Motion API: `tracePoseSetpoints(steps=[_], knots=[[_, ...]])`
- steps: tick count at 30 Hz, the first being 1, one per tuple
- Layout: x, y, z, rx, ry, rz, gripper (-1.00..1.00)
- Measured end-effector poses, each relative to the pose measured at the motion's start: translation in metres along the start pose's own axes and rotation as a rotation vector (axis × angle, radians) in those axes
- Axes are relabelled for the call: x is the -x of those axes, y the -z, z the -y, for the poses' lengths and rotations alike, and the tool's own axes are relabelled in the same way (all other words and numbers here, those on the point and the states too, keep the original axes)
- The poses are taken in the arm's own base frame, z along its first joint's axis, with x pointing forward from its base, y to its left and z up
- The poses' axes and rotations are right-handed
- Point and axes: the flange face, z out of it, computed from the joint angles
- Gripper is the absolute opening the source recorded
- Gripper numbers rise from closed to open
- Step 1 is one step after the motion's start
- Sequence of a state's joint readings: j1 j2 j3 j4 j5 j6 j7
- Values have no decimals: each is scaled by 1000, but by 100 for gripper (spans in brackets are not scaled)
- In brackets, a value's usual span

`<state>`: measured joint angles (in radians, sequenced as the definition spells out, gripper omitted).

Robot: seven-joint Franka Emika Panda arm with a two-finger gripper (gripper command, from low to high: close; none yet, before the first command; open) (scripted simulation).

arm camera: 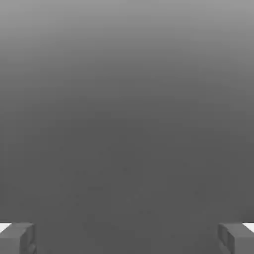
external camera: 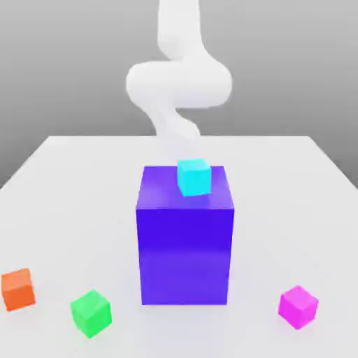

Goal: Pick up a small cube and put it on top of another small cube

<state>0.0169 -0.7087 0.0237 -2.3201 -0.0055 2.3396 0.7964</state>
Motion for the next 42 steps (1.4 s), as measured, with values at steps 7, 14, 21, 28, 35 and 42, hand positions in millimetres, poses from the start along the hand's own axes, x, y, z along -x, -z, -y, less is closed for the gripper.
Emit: tracePoseSetpoints(steps=[7,14,21,28,35,42], knots=[[63,-140,20,116,134,167,0],[157,-255,12,215,274,338,0],[278,-338,-21,296,428,523,0],[366,-398,-74,350,505,645,0],[384,-422,-90,352,508,647,-100],[364,-392,-71,352,508,647,-100]])
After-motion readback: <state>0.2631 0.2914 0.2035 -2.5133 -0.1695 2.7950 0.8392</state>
